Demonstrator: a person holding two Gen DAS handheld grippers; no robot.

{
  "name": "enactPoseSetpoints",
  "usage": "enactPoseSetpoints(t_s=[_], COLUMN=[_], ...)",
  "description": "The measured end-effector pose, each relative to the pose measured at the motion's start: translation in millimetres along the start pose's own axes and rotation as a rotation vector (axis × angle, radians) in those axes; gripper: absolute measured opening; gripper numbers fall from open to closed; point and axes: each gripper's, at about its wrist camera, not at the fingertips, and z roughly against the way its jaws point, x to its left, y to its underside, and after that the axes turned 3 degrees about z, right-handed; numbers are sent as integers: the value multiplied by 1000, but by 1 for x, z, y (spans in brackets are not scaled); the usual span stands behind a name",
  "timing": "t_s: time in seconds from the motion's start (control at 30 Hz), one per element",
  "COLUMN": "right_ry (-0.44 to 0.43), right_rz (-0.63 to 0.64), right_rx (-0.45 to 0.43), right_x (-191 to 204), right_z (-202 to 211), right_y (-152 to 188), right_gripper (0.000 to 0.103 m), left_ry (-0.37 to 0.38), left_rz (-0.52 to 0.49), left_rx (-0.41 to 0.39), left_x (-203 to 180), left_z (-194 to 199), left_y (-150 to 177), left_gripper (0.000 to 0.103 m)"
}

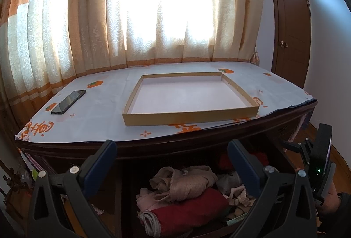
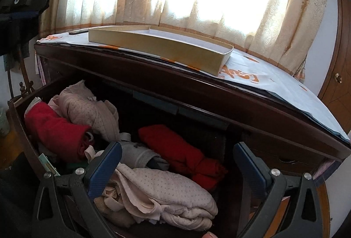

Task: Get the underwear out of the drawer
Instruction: 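Grasp the pale pink underwear in the drawer with the right tool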

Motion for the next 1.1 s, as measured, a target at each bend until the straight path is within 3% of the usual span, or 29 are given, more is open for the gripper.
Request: enactPoseSetpoints(t_s=[0.83, 1.1], right_ry=[-16, -2], right_rz=[63, 110], right_rx=[100, 120], right_x=[6, 13], right_z=[-15, -19], right_y=[-4, -5], right_gripper=[102, 102], left_ry=[-27, -32], left_rz=[-19, -19], left_rx=[51, 111], left_x=[13, 29], left_z=[-10, -25], left_y=[-1, 10], left_gripper=[103, 103])
